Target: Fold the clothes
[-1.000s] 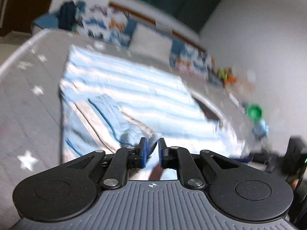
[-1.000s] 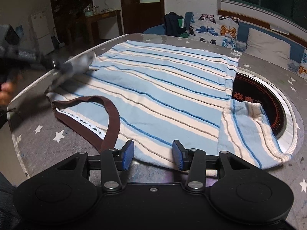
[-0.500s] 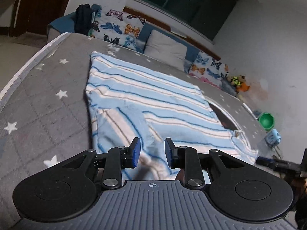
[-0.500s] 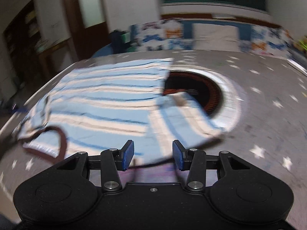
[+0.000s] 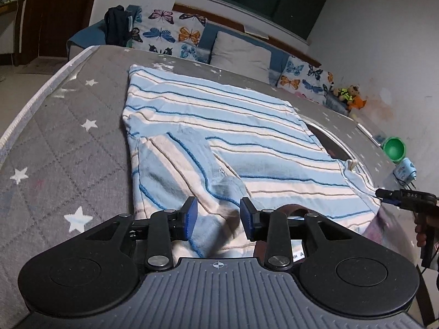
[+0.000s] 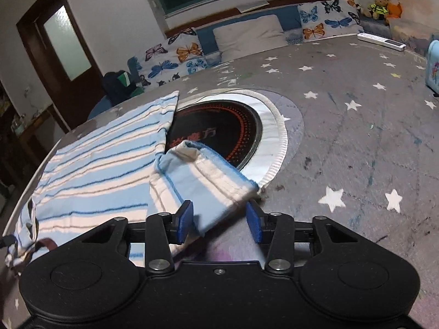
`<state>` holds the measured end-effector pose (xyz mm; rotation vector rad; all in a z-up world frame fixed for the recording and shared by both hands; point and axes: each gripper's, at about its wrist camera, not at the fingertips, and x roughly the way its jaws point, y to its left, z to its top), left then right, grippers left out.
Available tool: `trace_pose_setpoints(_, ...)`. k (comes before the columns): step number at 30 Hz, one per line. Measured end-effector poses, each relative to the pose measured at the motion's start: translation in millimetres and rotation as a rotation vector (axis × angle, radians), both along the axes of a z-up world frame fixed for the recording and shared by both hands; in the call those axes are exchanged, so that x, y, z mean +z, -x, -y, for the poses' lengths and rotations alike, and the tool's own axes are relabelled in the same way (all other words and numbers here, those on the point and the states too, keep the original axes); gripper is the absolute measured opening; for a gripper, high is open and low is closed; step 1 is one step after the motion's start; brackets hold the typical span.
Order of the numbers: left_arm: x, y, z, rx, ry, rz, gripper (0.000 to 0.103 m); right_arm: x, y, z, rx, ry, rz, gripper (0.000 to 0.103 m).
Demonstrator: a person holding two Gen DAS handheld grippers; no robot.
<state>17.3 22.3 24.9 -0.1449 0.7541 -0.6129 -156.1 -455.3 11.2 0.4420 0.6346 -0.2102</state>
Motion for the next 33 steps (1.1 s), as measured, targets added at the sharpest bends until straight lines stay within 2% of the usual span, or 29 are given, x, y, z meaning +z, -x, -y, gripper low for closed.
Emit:
trace_pose_setpoints(1,1,0,-1,0.000,0.001,0.001,0.038,1,-1,0,0.001,-0.001,0.009,0.015)
trace_pose_setpoints(4,3,-1,-4,0.003,0.003,0.004,0.040,9,-4,-4,0.022,0.017,0.038,0.008)
trace_pose_setpoints(7,3,0,-6,0.008,-0.002,0.004,0.042,28,-7,-26,0.109,0.076,0.094,0.008)
trace_pose_setpoints(12,6,3,-12,0.022,0.005,0.010,0.043,46,-19,-67,0.278,0.131,0.128,0.008)
trace_pose_setpoints(15,9,4,-14,0.028,0.006,0.017,0.046,43,-31,-91,0.375,0.147,0.118,0.008)
trace_pose_setpoints(20,13,5,-17,0.041,0.008,0.029,0.050,23,-53,-125,0.498,0.158,0.057,0.009)
trace_pose_setpoints(23,14,4,-18,0.041,0.006,0.029,0.051,11,-60,-134,0.530,0.165,0.008,0.010)
trace_pose_setpoints(25,14,3,-18,0.040,0.005,0.026,0.052,8,-59,-136,0.546,0.172,0.008,0.014)
trace_pose_setpoints(28,14,1,-16,0.032,0.005,0.023,0.053,16,-55,-134,0.572,0.155,0.003,0.025)
trace_pose_setpoints(33,15,-2,-10,0.009,0.007,0.031,0.053,33,-60,-122,0.545,0.184,0.037,0.026)
